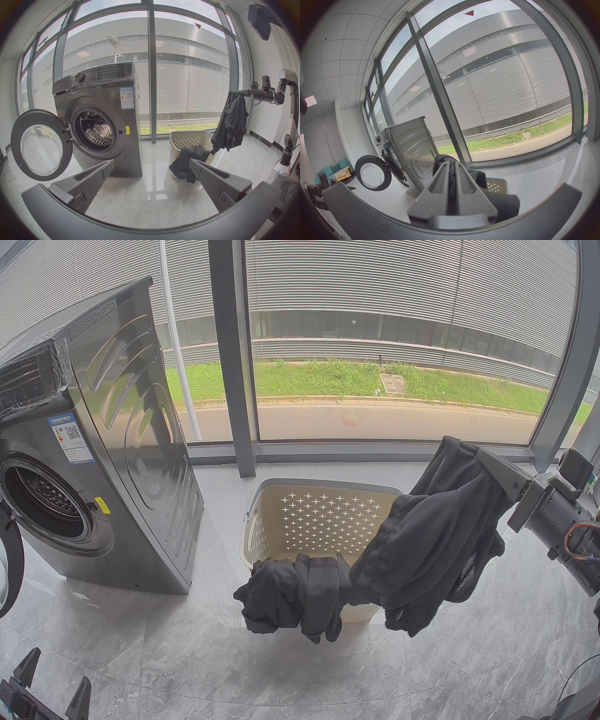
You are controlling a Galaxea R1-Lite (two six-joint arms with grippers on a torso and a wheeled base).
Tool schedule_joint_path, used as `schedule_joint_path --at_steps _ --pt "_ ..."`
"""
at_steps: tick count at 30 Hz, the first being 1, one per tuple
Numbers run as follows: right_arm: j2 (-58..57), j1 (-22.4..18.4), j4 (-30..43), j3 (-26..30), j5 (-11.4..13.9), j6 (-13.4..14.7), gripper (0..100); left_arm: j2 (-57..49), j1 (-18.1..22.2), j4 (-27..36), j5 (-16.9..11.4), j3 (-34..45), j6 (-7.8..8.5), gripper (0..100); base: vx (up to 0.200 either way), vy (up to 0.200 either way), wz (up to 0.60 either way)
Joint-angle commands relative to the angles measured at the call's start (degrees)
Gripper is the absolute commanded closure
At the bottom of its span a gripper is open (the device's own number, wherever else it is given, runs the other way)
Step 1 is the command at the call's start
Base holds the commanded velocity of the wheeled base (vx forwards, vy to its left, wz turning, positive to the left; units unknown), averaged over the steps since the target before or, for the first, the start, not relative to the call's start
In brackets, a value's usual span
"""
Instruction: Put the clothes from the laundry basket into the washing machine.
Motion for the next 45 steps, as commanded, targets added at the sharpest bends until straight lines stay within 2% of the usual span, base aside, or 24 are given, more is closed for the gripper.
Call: schedule_joint_path --at_steps 1,10,45 --pt "-1.9 -0.2 0.1 -0.2 0.1 0.0 100 -1.0 0.0 0.0 0.0 1.0 0.12 0 0.000 0.200 0.00" --pt "-1.6 -1.0 0.0 0.3 1.2 0.0 100 -1.0 0.0 0.0 0.0 1.0 -0.49 0 0.000 0.200 0.00" --pt "-1.7 -0.3 0.0 1.4 1.1 0.1 100 -1.0 0.0 0.0 -0.1 1.0 -0.49 0 0.000 0.200 0.00"
